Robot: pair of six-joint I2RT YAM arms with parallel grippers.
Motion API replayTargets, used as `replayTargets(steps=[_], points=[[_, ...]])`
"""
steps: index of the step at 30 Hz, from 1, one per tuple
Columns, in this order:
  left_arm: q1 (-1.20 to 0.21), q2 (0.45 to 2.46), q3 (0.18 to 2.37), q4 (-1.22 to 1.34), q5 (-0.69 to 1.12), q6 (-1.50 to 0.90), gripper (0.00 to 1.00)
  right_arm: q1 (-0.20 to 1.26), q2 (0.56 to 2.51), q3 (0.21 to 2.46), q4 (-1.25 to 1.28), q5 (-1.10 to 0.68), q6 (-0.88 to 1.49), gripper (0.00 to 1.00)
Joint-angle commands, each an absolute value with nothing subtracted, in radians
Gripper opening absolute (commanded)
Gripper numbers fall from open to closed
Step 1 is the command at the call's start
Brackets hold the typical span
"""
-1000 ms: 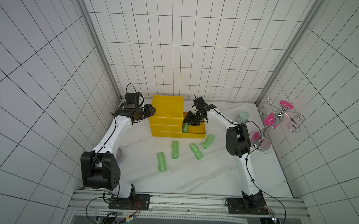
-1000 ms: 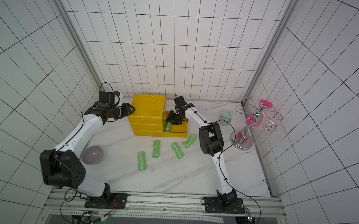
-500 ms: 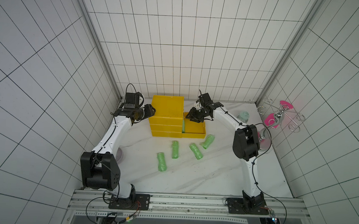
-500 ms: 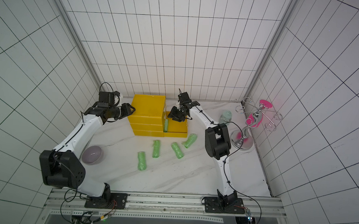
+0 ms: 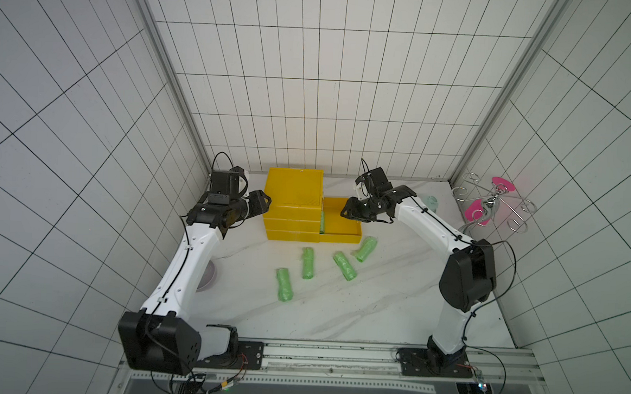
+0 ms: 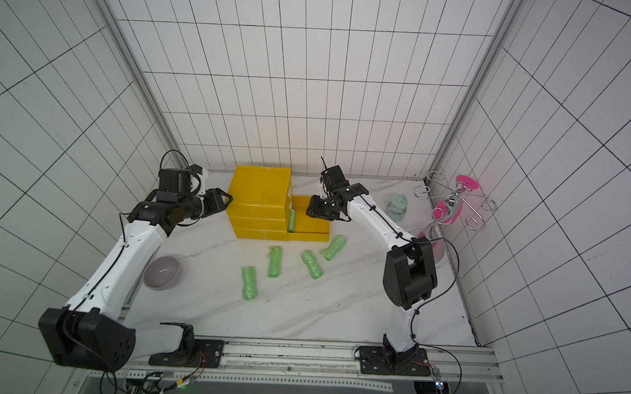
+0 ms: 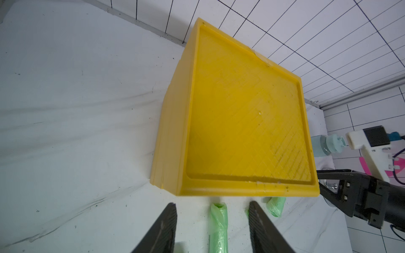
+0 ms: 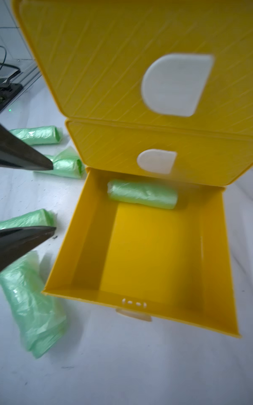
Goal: Sort the rolls of trash bags by color and place them into the drawer
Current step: Place the roll of trash bags in the drawer, then pick up the roll of trash bags from the center of the board.
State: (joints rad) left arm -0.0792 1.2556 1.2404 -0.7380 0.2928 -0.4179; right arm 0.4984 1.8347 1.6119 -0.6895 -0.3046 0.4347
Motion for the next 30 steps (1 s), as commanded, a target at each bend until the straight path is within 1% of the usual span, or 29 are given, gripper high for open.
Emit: replayTargets(steps=[1,4,8,12,15,18,24,26,28,30], points=[[-0.104,1.184,1.167,-0.781,0.273,-0.437,0.53,0.543,1.776,1.49,-0.712,-0.22,0.369,0.47],[-0.12,1.106,1.085,-0.786,0.292,-0.47,0.53,0.574,1.74,1.395,-0.693,-0.191,0.362,0.47],[-0.156,1.009,0.982,-0.791,0.292,-0.523,0.53,0.611,1.721,1.283,-0.653,-0.179,0.362,0.5],[-0.246,0.93,0.881,-0.778,0.266,-0.594,0.53,0.645,1.738,1.21,-0.605,-0.19,0.371,0.55],[-0.324,0.896,0.807,-0.756,0.232,-0.655,0.54,0.669,1.772,1.192,-0.585,-0.18,0.379,0.56],[-0.373,0.884,0.75,-0.728,0.227,-0.695,0.54,0.684,1.808,1.193,-0.572,-0.165,0.386,0.57],[-0.405,0.87,0.73,-0.723,0.212,-0.711,0.54,0.686,1.872,1.216,-0.569,-0.124,0.393,0.57],[-0.406,0.87,0.734,-0.722,0.209,-0.709,0.54,0.686,1.89,1.222,-0.57,-0.117,0.395,0.56],[-0.406,0.874,0.74,-0.722,0.209,-0.707,0.54,0.686,1.899,1.223,-0.568,-0.115,0.4,0.52],[-0.406,0.883,0.75,-0.723,0.207,-0.703,0.54,0.688,1.9,1.222,-0.563,-0.122,0.408,0.41]])
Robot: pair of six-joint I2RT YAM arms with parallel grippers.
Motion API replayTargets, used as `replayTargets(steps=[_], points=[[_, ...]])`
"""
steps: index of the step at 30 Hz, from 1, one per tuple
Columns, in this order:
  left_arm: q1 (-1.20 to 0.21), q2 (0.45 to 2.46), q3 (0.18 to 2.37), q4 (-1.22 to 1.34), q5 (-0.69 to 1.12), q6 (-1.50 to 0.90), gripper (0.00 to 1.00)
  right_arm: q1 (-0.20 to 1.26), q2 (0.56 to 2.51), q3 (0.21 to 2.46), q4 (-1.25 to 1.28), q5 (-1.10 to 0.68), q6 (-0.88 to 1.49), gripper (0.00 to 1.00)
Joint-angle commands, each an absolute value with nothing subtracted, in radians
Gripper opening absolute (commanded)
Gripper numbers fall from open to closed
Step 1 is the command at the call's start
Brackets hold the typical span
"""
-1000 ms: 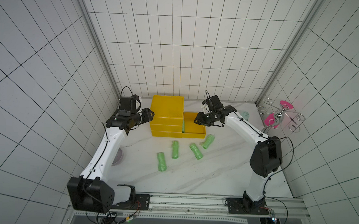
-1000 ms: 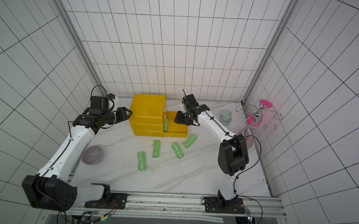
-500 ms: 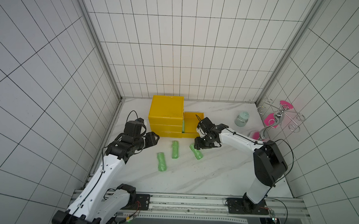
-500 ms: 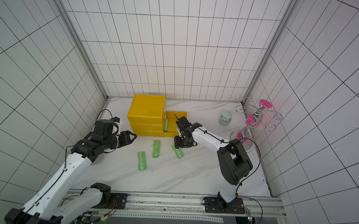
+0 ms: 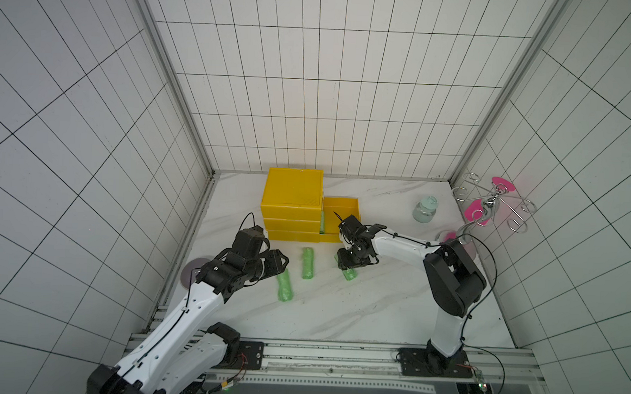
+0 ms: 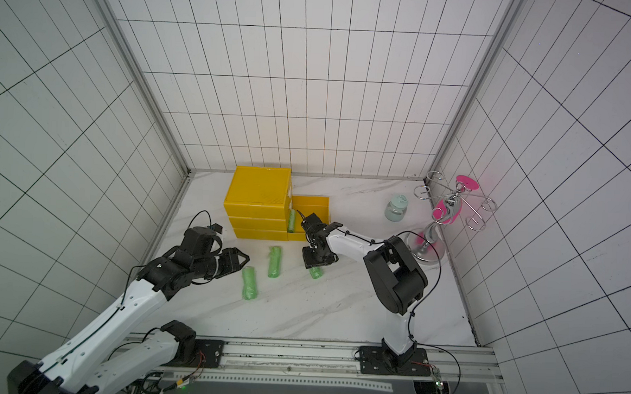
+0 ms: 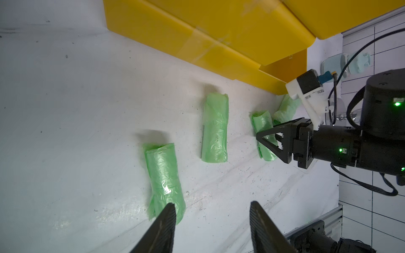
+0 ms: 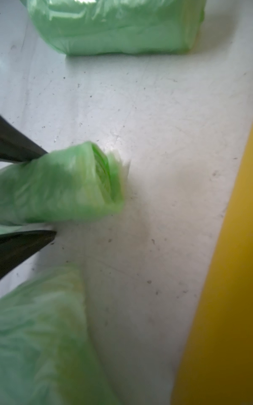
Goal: Sort the rolls of trash bags by color and place them into the drawer
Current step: Pick up the roll of trash bags from the center of the board.
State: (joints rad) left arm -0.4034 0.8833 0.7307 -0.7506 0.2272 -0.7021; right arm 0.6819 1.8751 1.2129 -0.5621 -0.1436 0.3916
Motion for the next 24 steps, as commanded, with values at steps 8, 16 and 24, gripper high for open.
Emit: replayTargets(steps=[8,16,24], points=[[-0.406,0.918,0.822,-0.736,0.173,-0.652,0.55,0.687,1.798,1.176,-0.562,-0.167,0.432,0.19],[-0.341,0.96,0.969,-0.761,0.157,-0.562,0.62,0.653,1.648,1.187,-0.584,-0.216,0.442,0.18],[-0.085,1.116,1.18,-0.776,0.278,-0.436,0.67,0.544,1.702,1.359,-0.608,-0.313,0.454,0.19]])
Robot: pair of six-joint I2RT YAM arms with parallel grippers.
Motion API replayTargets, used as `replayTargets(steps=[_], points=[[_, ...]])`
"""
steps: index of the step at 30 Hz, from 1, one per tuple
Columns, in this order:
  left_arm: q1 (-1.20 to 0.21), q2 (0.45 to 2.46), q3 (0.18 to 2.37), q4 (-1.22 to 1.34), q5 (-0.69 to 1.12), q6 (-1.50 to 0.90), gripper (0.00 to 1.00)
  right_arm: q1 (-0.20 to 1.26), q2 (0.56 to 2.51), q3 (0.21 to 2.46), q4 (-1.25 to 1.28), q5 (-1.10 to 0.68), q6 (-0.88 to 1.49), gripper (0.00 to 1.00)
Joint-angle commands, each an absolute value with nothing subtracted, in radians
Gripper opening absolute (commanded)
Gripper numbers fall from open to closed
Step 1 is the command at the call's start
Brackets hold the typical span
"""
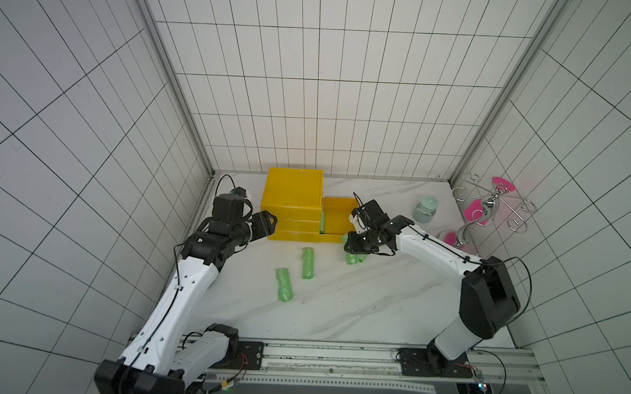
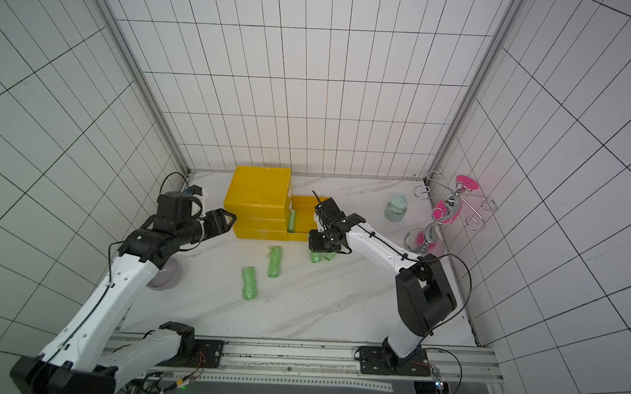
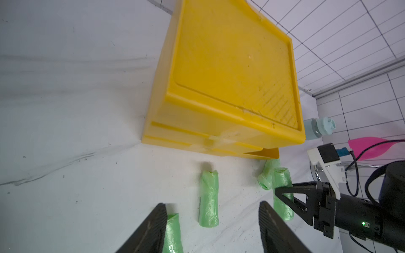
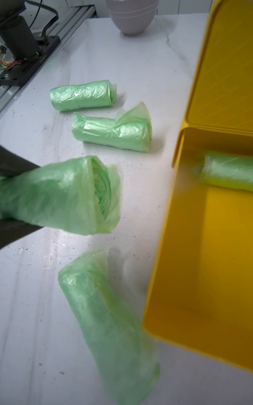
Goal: Sort the rolls of trash bags by color and place them into the drawer
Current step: Pick up the roll of trash bags from the center of the board, then place the roll of trash bags in the drawer.
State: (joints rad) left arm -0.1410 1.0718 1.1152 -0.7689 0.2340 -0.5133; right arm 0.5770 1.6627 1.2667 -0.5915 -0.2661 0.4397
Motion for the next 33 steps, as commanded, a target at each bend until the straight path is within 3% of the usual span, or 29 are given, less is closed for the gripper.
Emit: replayTargets(steps=[1,15,29,33], points=[[-0.068,1.142,1.208,-0.776,0.274,-0.424,0.67,0.534,1.724,1.388,-0.611,-0.319,0.457,0.19],[-0.01,1.45,1.372,-0.669,0.301,-0.416,0.67,0.459,2.097,1.852,-0.675,-0.372,0.541,0.21],[-0.011,1.539,1.355,-0.653,0.307,-0.408,0.62,0.457,2.351,2.041,-0.685,-0.444,0.615,0.24],[-0.011,1.546,1.335,-0.655,0.301,-0.407,0.62,0.466,2.383,2.069,-0.673,-0.484,0.63,0.29]])
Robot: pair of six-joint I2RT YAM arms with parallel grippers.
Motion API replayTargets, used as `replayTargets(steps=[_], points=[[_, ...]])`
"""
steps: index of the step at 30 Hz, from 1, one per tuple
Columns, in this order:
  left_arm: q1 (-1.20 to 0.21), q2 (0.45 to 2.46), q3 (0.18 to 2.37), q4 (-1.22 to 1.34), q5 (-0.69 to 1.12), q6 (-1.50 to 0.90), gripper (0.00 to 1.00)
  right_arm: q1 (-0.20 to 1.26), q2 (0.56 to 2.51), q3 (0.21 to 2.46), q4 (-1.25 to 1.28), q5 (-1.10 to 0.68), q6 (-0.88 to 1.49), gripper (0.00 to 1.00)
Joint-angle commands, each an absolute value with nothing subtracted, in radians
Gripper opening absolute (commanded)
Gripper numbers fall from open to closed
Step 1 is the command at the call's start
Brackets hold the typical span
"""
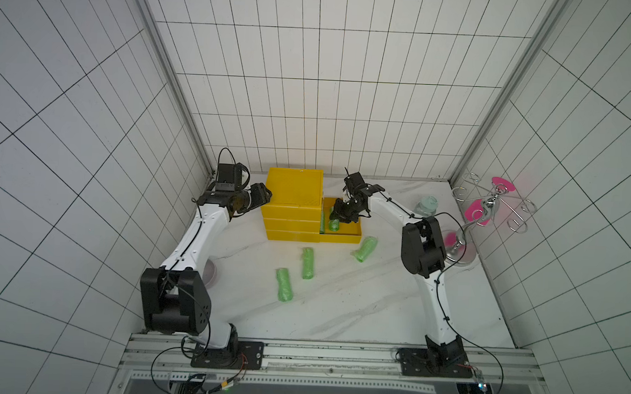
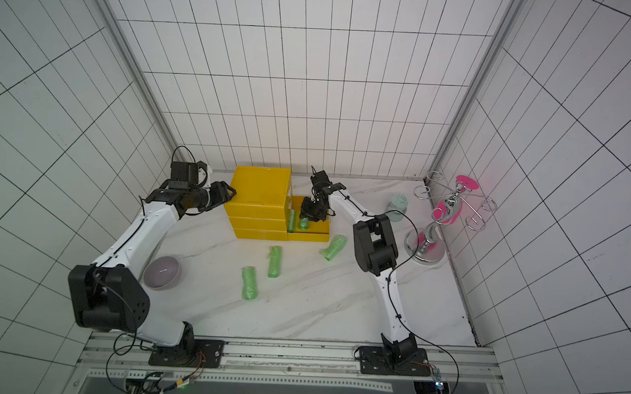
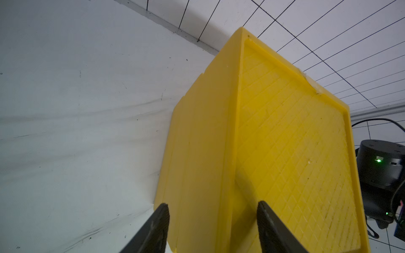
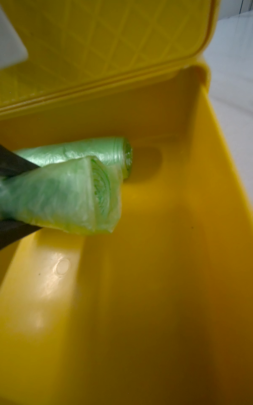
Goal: Sort the rolls of trash bags by color and place them into the drawer
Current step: Place the roll of trash bags in the drawer.
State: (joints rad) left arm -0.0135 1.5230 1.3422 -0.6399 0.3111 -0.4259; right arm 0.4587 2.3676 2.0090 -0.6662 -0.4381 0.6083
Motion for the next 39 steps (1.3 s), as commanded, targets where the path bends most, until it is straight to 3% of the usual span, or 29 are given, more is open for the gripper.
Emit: replayTargets(steps=[1,12,23,31,39], points=[[-0.011,1.548,1.331,-0.656,0.305,-0.408,0.62,0.468,2.388,2.073,-0.67,-0.495,0.634,0.31],[-0.01,1.549,1.323,-0.664,0.318,-0.411,0.61,0.467,2.282,2.009,-0.614,-0.527,0.652,0.47],[-0.01,1.496,1.343,-0.689,0.305,-0.412,0.61,0.449,2.052,1.847,-0.657,-0.398,0.551,0.52],[-0.011,1.417,1.345,-0.711,0.287,-0.414,0.61,0.42,1.802,1.518,-0.646,-0.271,0.488,0.49],[-0.014,1.274,1.279,-0.728,0.274,-0.415,0.62,0.397,1.703,1.248,-0.603,-0.216,0.474,0.45]])
